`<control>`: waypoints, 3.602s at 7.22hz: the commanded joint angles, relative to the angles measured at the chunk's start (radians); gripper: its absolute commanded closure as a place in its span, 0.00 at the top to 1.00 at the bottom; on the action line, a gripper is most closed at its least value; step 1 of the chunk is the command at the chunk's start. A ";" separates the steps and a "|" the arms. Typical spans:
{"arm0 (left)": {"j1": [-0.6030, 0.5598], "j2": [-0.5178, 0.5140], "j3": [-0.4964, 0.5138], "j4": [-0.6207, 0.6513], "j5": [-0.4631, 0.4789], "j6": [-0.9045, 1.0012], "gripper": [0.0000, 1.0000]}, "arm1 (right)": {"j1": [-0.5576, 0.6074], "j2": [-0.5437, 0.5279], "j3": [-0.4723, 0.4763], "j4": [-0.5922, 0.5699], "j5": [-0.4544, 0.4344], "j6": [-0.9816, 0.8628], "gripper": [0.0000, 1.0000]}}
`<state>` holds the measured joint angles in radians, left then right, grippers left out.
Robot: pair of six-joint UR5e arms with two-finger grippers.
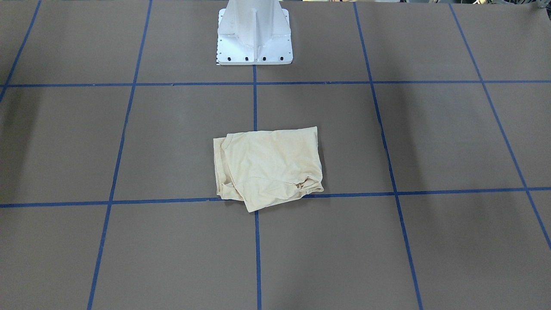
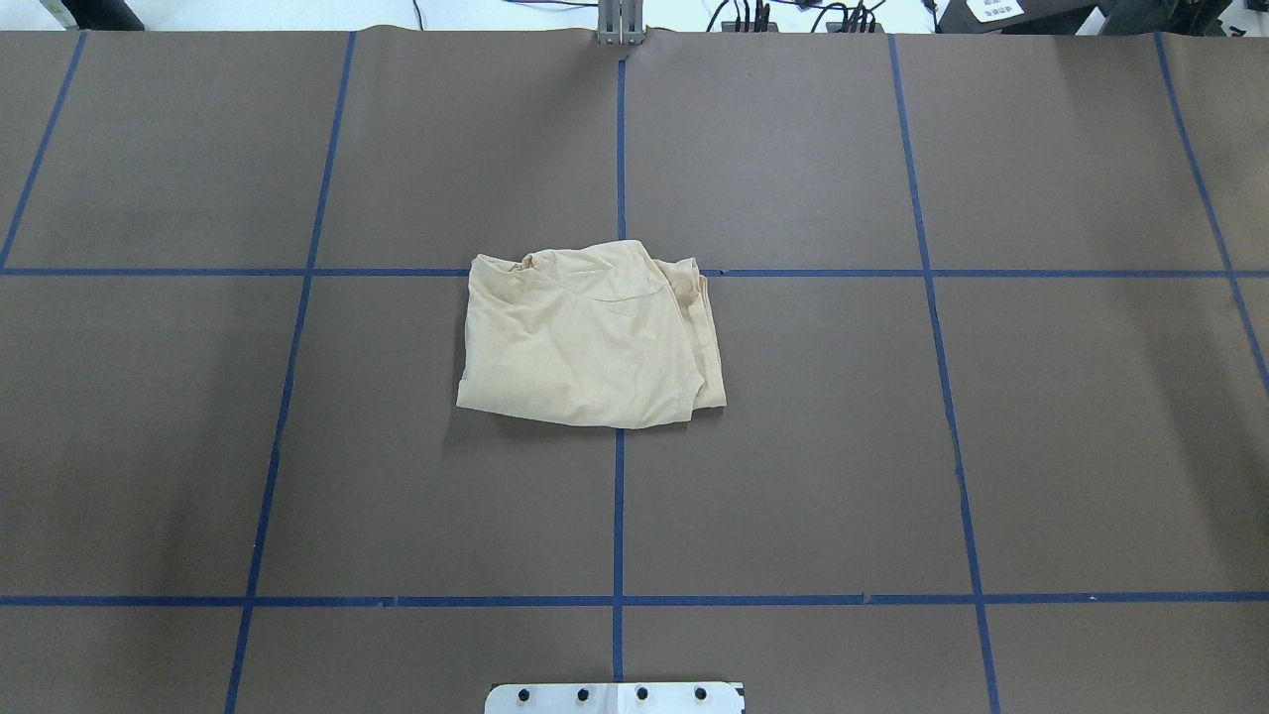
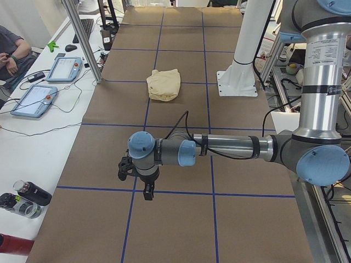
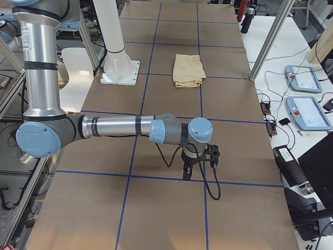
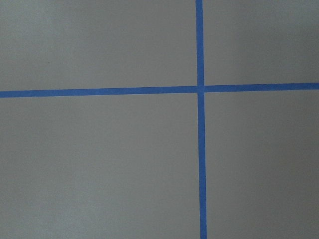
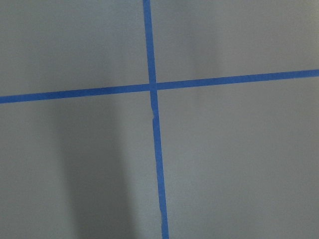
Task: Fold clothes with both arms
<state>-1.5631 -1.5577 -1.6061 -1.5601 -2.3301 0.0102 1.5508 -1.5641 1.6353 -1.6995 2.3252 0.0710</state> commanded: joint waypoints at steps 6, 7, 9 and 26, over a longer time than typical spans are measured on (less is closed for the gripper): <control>0.000 -0.010 0.002 0.005 0.003 0.072 1.00 | 0.000 0.001 0.001 0.001 -0.001 0.003 1.00; 0.000 -0.010 0.002 0.006 0.000 0.074 1.00 | 0.000 0.001 0.001 0.001 -0.001 0.003 1.00; 0.002 -0.010 0.002 0.008 -0.005 0.074 1.00 | 0.000 0.004 0.003 0.000 -0.001 0.003 1.00; 0.002 -0.010 0.000 0.009 -0.005 0.071 1.00 | 0.000 -0.001 0.009 0.027 -0.011 -0.020 1.00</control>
<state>-1.5616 -1.5678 -1.6054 -1.5514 -2.3347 0.0790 1.5509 -1.5591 1.6444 -1.6780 2.3091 0.0932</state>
